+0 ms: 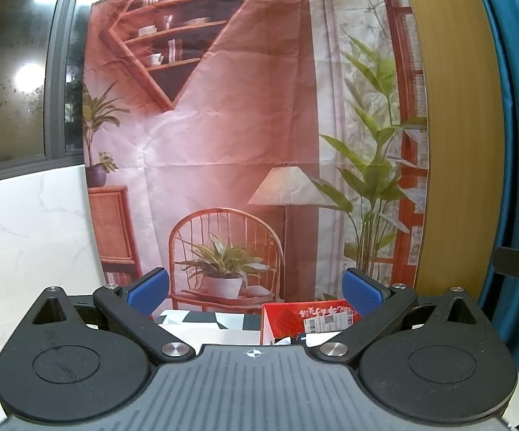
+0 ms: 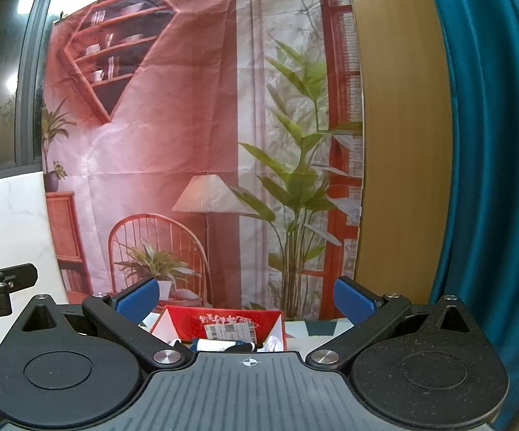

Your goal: Organize soft objects

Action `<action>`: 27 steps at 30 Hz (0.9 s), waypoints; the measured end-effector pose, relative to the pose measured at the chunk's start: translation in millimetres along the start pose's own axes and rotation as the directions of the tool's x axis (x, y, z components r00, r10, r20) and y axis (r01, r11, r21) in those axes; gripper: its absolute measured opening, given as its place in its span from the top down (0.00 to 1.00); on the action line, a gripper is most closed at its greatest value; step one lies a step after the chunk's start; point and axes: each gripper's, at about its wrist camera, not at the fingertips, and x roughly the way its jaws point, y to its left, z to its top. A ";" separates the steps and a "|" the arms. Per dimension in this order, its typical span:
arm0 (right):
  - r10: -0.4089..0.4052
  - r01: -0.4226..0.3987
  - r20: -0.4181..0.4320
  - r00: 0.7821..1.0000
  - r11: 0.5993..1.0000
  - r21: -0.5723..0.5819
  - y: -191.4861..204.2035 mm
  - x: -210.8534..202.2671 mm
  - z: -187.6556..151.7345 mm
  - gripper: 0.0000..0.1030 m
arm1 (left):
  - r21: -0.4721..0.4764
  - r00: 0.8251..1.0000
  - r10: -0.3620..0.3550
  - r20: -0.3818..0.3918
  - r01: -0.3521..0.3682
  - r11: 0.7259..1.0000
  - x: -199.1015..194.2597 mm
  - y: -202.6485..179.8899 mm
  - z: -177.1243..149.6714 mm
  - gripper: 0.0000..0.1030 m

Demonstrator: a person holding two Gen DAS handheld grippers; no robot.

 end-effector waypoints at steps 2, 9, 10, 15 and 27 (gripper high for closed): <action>-0.002 0.002 0.000 1.000 1.000 0.000 0.3 0.0 0.3 0.00 | -0.001 1.000 0.001 0.002 -0.001 1.000 -1.1 -0.4 -0.3 0.00; -0.005 0.005 -0.003 1.000 1.000 0.001 -1.2 0.7 -1.0 0.00 | -0.005 1.000 0.004 0.005 -0.004 1.000 -1.9 0.1 0.1 0.00; -0.006 0.006 -0.004 1.000 1.000 0.002 -2.3 1.1 -2.4 0.00 | -0.006 1.000 0.006 0.006 -0.006 1.000 -2.5 -0.1 0.4 0.00; -0.005 0.005 -0.006 1.000 1.000 0.002 -3.8 1.5 -3.4 0.00 | -0.008 1.000 0.008 0.009 -0.008 1.000 -3.3 0.0 1.1 0.00; -0.007 0.007 -0.012 1.000 1.000 0.001 -5.1 2.6 -6.7 0.00 | -0.013 1.000 0.010 0.008 -0.010 1.000 -4.0 -0.3 0.4 0.00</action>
